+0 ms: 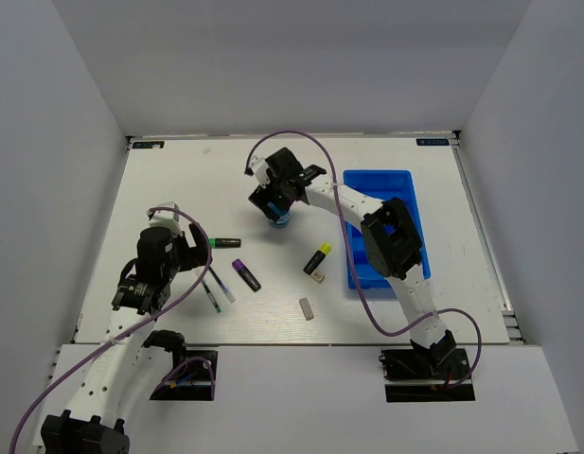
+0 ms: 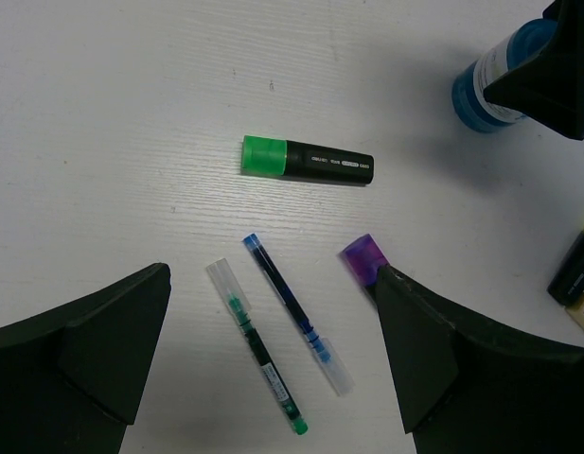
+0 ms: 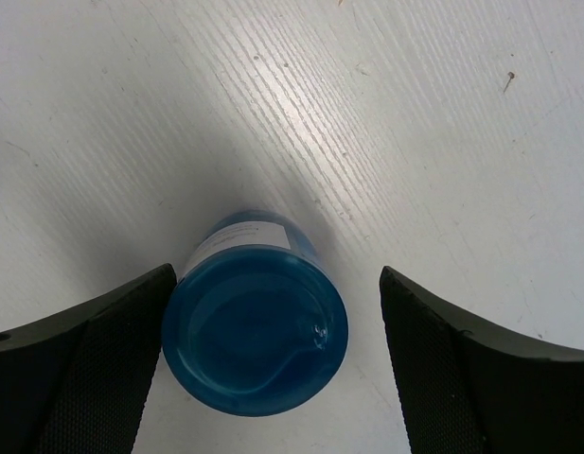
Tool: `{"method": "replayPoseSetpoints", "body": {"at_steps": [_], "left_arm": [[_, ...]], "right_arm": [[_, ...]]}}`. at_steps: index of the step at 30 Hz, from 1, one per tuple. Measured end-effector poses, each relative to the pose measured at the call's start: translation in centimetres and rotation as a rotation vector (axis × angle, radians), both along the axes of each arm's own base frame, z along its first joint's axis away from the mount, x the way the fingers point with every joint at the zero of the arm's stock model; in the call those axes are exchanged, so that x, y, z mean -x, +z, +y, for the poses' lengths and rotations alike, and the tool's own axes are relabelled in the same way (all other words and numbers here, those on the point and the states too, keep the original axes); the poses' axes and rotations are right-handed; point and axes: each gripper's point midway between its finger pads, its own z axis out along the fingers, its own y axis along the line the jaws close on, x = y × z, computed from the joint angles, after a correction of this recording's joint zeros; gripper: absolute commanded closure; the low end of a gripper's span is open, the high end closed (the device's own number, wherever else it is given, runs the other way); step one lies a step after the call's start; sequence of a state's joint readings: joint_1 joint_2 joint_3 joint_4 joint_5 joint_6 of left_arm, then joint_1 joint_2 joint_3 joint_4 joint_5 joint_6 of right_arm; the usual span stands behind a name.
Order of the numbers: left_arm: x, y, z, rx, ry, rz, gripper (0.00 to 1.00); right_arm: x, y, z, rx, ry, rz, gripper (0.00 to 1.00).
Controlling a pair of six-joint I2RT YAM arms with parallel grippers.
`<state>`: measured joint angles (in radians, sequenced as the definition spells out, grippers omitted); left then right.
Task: Sort the stationery into containers
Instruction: Pick up the stationery from the center of the board, then place the stationery in the storage box.
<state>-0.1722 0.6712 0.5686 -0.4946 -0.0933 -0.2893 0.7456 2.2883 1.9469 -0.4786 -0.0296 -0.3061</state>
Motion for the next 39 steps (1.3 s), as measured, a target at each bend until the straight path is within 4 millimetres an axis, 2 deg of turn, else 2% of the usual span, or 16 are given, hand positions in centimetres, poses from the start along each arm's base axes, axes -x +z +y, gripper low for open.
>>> {"method": "replayPoseSetpoints", "body": {"at_steps": [5,8,9,11,12,16,21,24,25,26,28,29,30,33,37,39], "left_arm": [[0.0,0.0,0.0,0.000,0.000,0.000,0.00],[0.0,0.0,0.0,0.000,0.000,0.000,0.00],[0.0,0.0,0.0,0.000,0.000,0.000,0.00],[0.0,0.0,0.0,0.000,0.000,0.000,0.00],[0.0,0.0,0.0,-0.001,0.000,0.000,0.00],[0.0,0.0,0.0,-0.001,-0.001,0.000,0.00],[0.0,0.0,0.0,-0.002,-0.001,0.000,0.04],[0.0,0.0,0.0,-0.002,-0.003,0.000,0.12],[0.0,0.0,0.0,-0.002,-0.004,0.000,0.15],[0.0,0.0,-0.1,-0.001,-0.006,0.000,0.22],[0.0,0.0,-0.1,-0.002,-0.009,-0.001,0.31],[0.0,0.0,-0.1,-0.003,-0.013,0.000,0.36],[0.0,0.0,-0.2,-0.002,-0.017,0.000,0.45],[0.0,-0.1,-0.4,0.004,-0.029,0.006,0.60],[0.0,-0.5,-0.7,0.006,-0.044,0.021,0.60],[0.1,-0.6,-0.8,0.010,-0.049,0.026,0.60]], "right_arm": [[0.3,-0.7,-0.4,0.003,-0.009,0.023,0.17],[0.4,-1.1,-0.6,0.005,-0.010,0.037,0.35],[0.4,-1.1,-0.7,0.004,-0.011,0.040,0.48],[0.5,-1.1,-0.7,-0.004,-0.017,0.051,0.60],[0.4,-1.1,-0.8,-0.007,-0.020,0.055,0.73],[0.3,-1.2,-1.1,-0.010,-0.024,0.066,1.00],[0.5,-1.0,-1.5,-0.012,-0.027,0.079,1.00],[1.3,-0.5,-2.4,-0.001,-0.032,0.094,1.00],[1.6,0.0,-2.8,0.002,-0.035,0.095,1.00],[1.9,0.6,-3.2,0.003,-0.039,0.094,1.00],[2.1,2.7,-3.8,-0.006,-0.049,0.071,1.00],[2.1,3.9,-4.2,-0.015,-0.058,0.053,1.00],[2.3,5.5,-4.6,-0.029,-0.066,0.033,1.00],[2.5,10.5,-6.2,-0.071,-0.115,-0.051,1.00],[1.8,16.4,-9.7,-0.102,-0.243,-0.178,1.00],[1.3,18.2,-12.5,-0.096,-0.341,-0.236,1.00]]}}
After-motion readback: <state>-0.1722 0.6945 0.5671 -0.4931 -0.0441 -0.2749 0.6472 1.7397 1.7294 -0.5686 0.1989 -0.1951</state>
